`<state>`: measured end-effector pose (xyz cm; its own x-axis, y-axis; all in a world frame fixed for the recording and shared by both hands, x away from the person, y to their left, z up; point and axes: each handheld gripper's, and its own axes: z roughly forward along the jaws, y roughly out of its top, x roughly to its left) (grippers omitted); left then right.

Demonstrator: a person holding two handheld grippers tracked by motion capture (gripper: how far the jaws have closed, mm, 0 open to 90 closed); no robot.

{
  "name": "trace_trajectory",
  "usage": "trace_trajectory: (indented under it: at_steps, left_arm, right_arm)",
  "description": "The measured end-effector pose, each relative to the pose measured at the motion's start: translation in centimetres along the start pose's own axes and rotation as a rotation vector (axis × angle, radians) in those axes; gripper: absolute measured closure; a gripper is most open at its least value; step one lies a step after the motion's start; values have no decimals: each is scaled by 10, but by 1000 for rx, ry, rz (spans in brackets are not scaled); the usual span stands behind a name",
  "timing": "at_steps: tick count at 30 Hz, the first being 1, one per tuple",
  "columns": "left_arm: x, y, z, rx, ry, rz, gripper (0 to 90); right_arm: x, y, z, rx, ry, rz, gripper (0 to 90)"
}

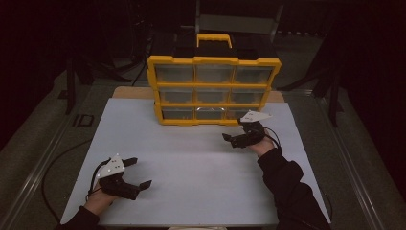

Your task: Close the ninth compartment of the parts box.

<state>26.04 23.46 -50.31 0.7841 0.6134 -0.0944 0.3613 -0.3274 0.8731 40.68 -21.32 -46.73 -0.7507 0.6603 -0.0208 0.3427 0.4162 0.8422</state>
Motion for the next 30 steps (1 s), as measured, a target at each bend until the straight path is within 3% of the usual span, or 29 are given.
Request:
trace_trajectory:
  at_steps: [12,18,30]
  left_arm:
    - [0,0,0,-1,-3,2,0]
    - [0,0,-1,-1,-3,2,0]
    - [0,0,-1,-5,-3,1,0]
  right_arm:
    - [7,-1,-29,-35,32,-14,79]
    - [11,-10,-34,-32,43,-23,79]
    - [20,-40,-45,-21,13,-29,79]
